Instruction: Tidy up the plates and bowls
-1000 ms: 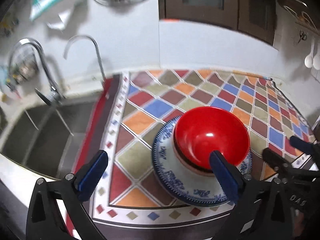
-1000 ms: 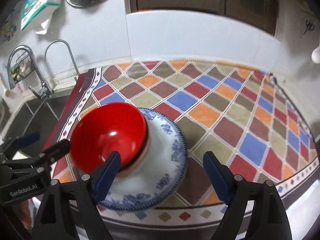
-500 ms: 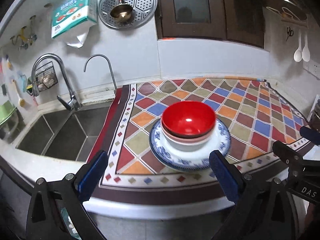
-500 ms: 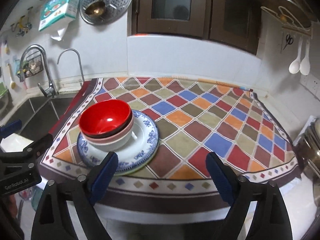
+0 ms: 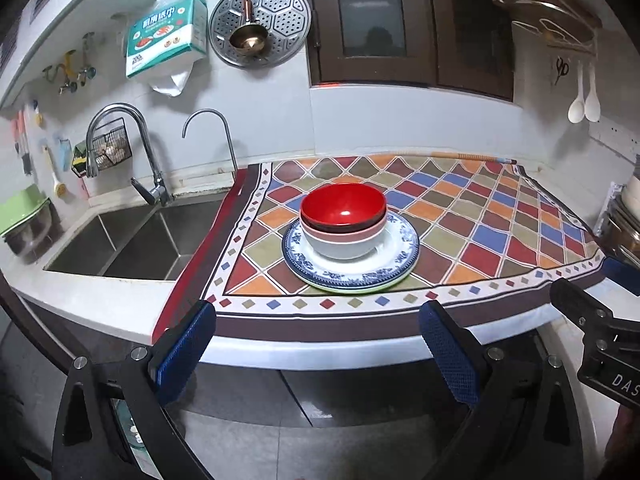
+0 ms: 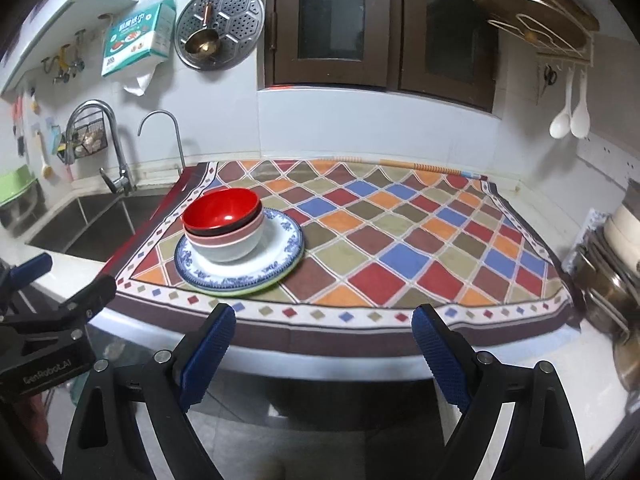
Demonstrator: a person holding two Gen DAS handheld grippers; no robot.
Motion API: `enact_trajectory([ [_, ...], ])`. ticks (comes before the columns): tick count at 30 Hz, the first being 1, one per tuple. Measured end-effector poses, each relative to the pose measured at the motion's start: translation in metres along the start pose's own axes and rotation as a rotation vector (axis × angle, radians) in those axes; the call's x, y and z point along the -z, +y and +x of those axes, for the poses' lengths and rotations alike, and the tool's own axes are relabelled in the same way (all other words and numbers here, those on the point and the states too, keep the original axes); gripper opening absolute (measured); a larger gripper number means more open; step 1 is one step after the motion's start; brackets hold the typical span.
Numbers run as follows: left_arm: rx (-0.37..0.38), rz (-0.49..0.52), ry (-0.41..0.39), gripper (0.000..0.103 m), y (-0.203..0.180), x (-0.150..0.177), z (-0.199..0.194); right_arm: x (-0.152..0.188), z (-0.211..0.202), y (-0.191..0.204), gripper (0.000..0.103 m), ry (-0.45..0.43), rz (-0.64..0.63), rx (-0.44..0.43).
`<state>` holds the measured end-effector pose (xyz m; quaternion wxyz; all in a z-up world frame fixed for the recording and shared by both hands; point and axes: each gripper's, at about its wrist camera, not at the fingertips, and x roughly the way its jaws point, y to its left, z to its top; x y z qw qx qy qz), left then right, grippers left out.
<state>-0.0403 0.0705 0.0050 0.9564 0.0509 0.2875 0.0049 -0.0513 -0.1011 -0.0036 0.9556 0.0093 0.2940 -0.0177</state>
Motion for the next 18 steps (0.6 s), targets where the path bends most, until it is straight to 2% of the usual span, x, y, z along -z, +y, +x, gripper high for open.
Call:
enact_trajectory([
  [7, -0.026, -0.001, -0.036, 0.103, -0.004, 0.01, -0.025, 0.019, -0.026, -0.008, 0.091, -0.019, -0.006, 0.002],
  [18, -0.062, 0.005, -0.085, 0.103, -0.006, 0.02, -0.047, 0.03, -0.049, -0.011, 0.091, -0.044, -0.004, 0.003],
])
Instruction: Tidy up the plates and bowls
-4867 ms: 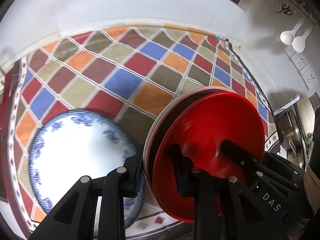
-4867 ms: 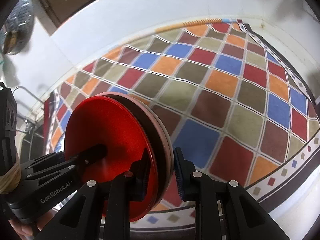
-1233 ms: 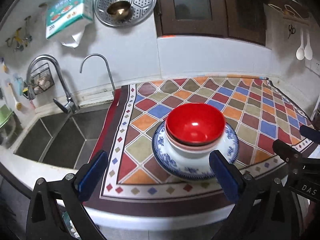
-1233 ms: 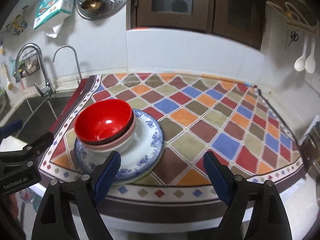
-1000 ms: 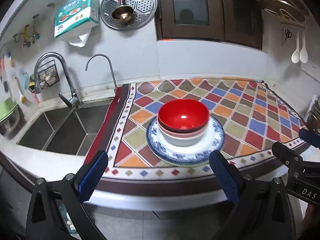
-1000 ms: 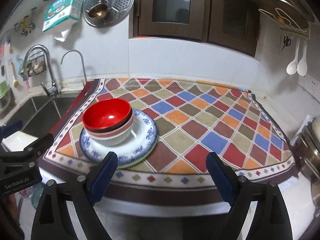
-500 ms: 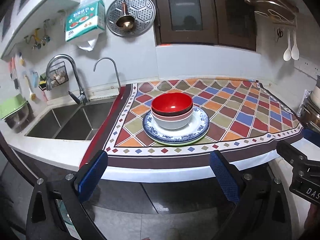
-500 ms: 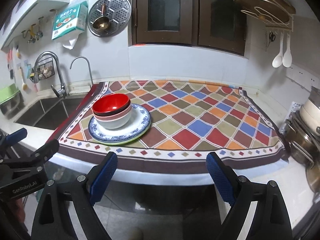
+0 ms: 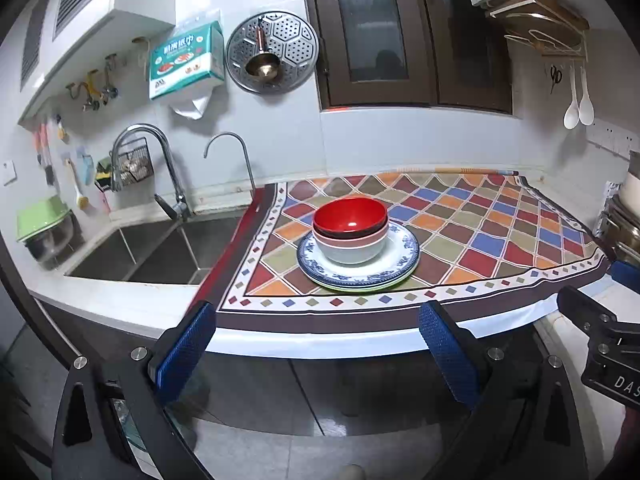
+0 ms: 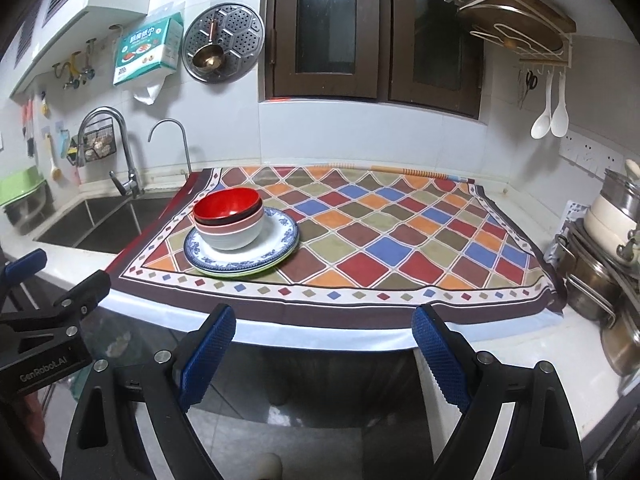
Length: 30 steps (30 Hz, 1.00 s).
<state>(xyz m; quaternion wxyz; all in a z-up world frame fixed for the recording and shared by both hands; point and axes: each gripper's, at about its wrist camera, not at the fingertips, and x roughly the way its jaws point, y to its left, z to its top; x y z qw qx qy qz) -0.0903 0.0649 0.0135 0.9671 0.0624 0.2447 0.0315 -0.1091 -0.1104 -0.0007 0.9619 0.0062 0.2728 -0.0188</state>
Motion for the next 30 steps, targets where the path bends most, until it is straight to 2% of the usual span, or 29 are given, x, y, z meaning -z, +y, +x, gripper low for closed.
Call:
enact_trajectory([
  [30, -0.005, -0.01, 0.015, 0.103, 0.008, 0.0066, 0.0006, 0.0042, -0.0052, -0.0001, 0.091, -0.008, -0.008, 0.013],
])
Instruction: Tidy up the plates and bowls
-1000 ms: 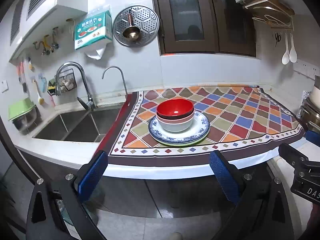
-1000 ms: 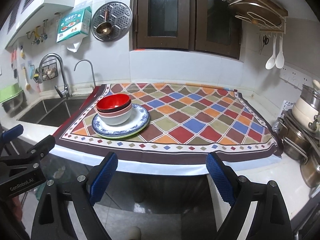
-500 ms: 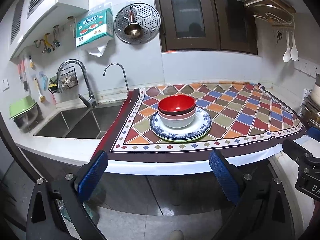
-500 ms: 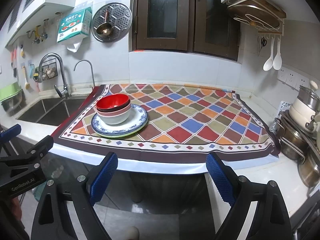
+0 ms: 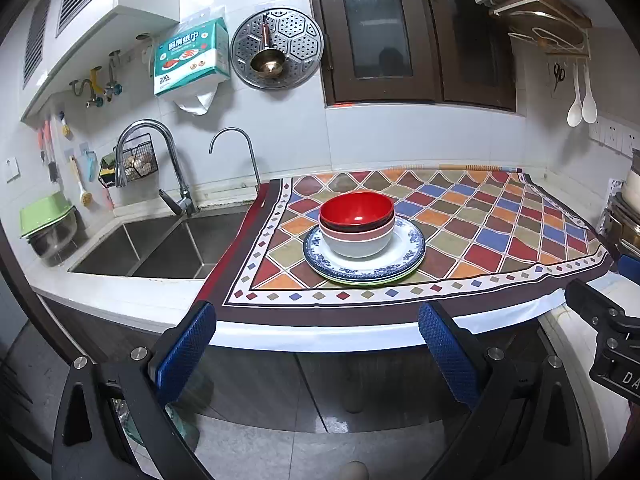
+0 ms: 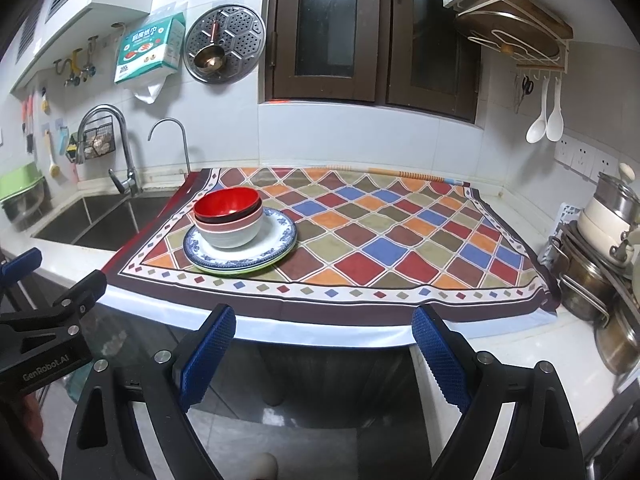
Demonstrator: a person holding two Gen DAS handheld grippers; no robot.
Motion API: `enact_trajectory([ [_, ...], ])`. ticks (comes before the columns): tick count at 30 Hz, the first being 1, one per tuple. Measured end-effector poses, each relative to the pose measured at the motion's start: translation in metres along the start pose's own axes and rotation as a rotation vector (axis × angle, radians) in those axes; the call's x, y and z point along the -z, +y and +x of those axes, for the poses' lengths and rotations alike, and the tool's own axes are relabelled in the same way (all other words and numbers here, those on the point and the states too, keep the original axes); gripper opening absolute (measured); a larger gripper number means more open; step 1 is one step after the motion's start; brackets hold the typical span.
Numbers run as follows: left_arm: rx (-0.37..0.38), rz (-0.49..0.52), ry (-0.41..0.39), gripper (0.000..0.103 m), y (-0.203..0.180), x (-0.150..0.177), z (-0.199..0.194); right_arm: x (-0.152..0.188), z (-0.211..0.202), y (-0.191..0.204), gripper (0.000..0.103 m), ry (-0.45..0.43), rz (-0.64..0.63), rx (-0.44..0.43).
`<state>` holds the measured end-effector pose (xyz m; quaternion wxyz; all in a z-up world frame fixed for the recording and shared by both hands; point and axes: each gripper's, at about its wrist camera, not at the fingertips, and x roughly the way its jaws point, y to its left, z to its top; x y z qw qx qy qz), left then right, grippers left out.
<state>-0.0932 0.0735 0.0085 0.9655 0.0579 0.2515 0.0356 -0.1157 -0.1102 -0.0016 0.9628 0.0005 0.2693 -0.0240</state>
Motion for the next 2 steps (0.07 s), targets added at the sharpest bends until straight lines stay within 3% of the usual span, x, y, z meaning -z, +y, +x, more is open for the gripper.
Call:
enact_trajectory([
  [2, 0.002, -0.003, -0.001, 0.103, 0.0014, -0.0006, 0.0, 0.0, 0.0001, 0.0005, 0.091, -0.001, 0.0, 0.001],
])
